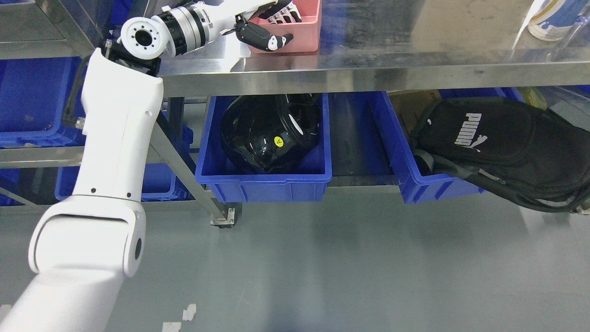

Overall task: Place storage box into left shelf container
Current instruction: 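Close the left hand fingers on the pink box's rim, then lift the pink box off the shelf with the left hand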

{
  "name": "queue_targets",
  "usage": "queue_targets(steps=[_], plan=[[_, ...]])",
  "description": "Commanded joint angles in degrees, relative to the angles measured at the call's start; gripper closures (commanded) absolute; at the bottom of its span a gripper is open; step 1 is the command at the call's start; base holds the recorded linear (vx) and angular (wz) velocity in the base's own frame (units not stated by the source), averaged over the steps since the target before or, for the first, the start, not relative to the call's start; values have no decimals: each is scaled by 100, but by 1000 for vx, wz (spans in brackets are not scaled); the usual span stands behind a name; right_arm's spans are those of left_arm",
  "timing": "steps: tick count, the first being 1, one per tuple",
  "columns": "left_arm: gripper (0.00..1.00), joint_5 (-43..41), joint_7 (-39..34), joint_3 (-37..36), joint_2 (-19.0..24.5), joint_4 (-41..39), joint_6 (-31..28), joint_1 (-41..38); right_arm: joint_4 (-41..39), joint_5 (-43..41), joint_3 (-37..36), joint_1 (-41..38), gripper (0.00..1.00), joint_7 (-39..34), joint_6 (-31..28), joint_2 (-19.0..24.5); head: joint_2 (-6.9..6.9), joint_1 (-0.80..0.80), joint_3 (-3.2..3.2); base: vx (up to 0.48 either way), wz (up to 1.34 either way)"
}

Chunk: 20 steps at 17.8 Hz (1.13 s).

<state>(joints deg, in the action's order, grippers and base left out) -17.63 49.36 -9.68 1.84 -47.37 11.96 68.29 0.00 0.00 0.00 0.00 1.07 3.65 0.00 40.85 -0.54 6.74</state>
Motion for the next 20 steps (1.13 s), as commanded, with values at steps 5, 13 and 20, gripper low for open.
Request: queue_targets(steps=[5,13,20], plan=[[100,3621,-58,1232,-84,387,-520,-176,-100,-9,-17,44,0,-37,4,-100,0,0,0,4,0],[100,6059,-207,1451,-84,-990,-441,-947,-100,-9,-17,44,0,-28,4,-100,0,0,0,0,0],[99,6069,-1271,1067,-84,-3459,148,-2616,-100,-9,-17,44,0,-37,4,-100,-1,0,0,0,0]])
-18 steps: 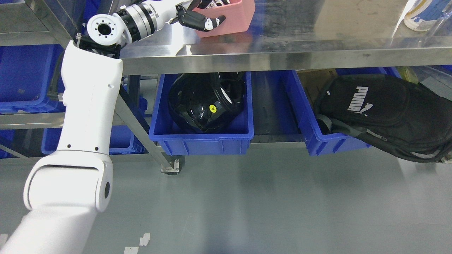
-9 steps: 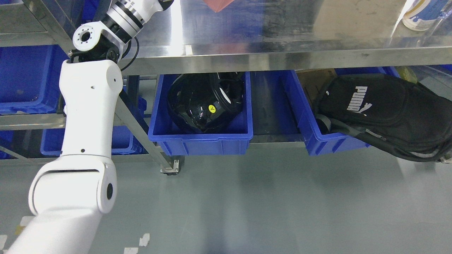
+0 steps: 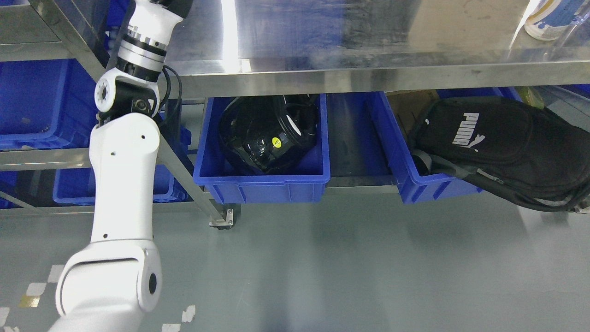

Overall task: Place storage box into left shelf container
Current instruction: 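Lift the pink box off the shelf with the left hand, then hold the pink box aloft in the left hand while turning toward the other rack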

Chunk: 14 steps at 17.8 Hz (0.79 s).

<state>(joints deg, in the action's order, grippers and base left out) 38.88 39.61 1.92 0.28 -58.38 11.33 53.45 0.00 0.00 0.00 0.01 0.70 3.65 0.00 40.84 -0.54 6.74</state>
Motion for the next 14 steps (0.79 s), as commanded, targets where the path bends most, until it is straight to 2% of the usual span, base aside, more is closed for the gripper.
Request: queue_targets(steps=[1,3,7,14], plan=[[99,410,-313,-322,72,-2632,238,-1370,-100,-9,-18,43,0,0,4,-100,0,0,0,0,0],[99,384,-331,-806,72,-3046,492,-1872,-100,-9,-18,43,0,9,4,-100,0,0,0,-24,78],[99,348,-296,-930,72,-3329,783,-2576,-100,-9,-18,43,0,0,4,-100,0,0,0,-64,198],[99,348,-287,-948,72,-3487,783,-2656,-100,-9,-18,43,0,0,4,-100,0,0,0,-142,474]])
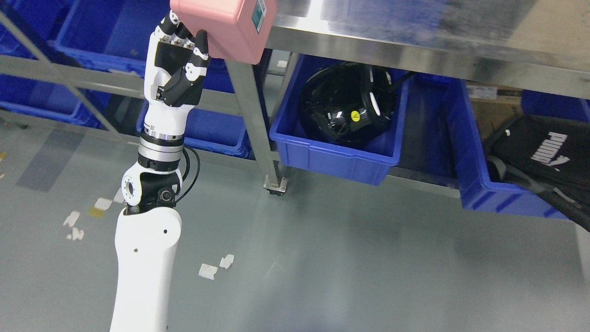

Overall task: Place storage box into left shelf container
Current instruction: 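Hold the pink box aloft in the left hand while turning toward the other rack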

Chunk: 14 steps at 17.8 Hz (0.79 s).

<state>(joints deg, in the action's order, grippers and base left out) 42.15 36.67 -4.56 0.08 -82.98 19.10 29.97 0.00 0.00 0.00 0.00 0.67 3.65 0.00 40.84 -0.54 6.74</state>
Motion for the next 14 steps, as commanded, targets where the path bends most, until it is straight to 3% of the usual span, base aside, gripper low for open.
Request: queue_targets(steps=[1,14], plan=[[98,21,6,-300,92,-1027,6,-308,-100,-9,-18,44,0,3,4,-100,0,0,0,-153,624],[98,12,-2,-291,92,-1027,94,-501,-100,-9,-18,44,0,12,4,-100,2,0,0,-47,775]])
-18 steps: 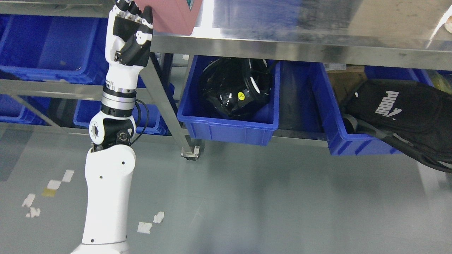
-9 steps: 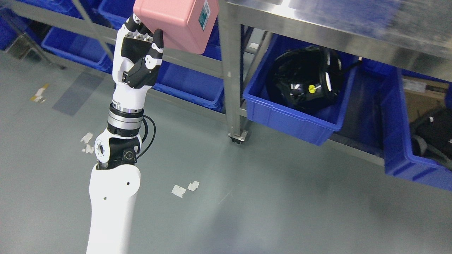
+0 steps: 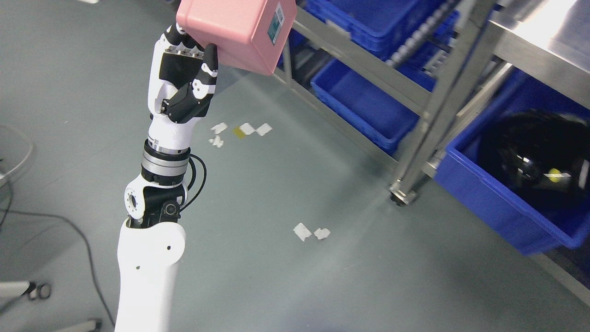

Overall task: Place storage box into left shelf container
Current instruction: 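Hold the pink box aloft in the left hand while turning toward the other rack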

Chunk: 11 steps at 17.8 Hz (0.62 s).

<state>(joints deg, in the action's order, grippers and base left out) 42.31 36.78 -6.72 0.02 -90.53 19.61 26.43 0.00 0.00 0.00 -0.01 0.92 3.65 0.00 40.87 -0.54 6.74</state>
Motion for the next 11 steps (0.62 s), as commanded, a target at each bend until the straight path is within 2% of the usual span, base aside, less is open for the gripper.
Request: queue_targets(steps=[1,6,11], plan=[[98,-4,-13,-75,98,-272,43,-226,-100,-9,-17,45,0,-22,5,-100,0,0,0,103,1028],[98,-4,-4,-31,98,-272,130,-288,-100,-9,-17,45,0,-22,5,-100,2,0,0,233,1081],[98,-4,-4,-14,98,-272,157,-402,-100,-9,-17,45,0,-13,5,-100,2,0,0,416,906]])
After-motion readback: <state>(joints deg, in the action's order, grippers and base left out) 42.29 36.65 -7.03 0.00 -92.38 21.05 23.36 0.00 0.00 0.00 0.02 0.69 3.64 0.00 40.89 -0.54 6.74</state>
